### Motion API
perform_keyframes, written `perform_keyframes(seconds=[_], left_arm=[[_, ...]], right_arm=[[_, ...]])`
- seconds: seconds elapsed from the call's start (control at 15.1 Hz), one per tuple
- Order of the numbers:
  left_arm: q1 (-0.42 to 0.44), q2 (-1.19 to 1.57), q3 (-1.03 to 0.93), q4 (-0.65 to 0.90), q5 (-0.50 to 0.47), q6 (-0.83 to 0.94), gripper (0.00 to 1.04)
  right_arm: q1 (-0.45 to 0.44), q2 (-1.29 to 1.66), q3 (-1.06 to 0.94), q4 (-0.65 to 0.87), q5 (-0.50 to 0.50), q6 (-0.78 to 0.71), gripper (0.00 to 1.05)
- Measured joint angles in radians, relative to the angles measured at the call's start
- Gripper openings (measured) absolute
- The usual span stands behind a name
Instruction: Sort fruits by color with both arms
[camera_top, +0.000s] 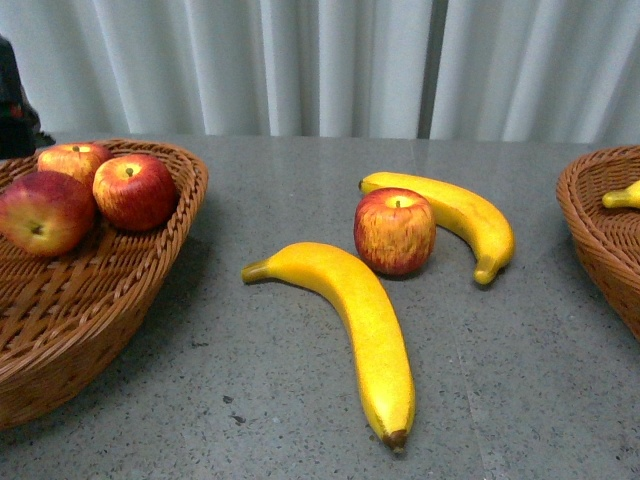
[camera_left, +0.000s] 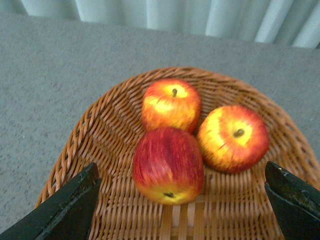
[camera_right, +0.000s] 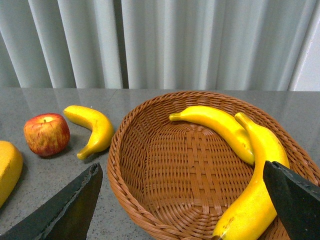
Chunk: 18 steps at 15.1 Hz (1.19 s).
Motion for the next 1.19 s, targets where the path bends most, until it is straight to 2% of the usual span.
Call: perform_keyframes(seconds=[0.13,0.2,0.46,0.66,0.86,1.19], left_arm=[[-0.074,0.033,0.076,0.052,0.051,0.015,0.98],[-0.139,0.101,0.159,0.018,0.128,0.063,0.98],[-0.314,0.346,0.351,-0.076,0.297,0.197,0.98],[-0.392,0.395,0.435,-0.154,0.404,0.299,0.98],[-0.416,0.489,0.509,-0.219,0.399,0.405,0.98],[-0.429,0.590,0.596,-0.239,0.392,0.454,0.98]], right_arm=[[0.000,0.000,0.000,0.000,0.000,0.000,0.98],[0.000,0.000,0.000,0.000,0.000,0.000,0.98],[0.000,0.000,0.000,0.000,0.000,0.000,0.98],[0.000,0.000,0.000,0.000,0.000,0.000,0.98],[0.000,0.000,0.000,0.000,0.000,0.000,0.98],[0.000,0.000,0.000,0.000,0.000,0.000,0.98]])
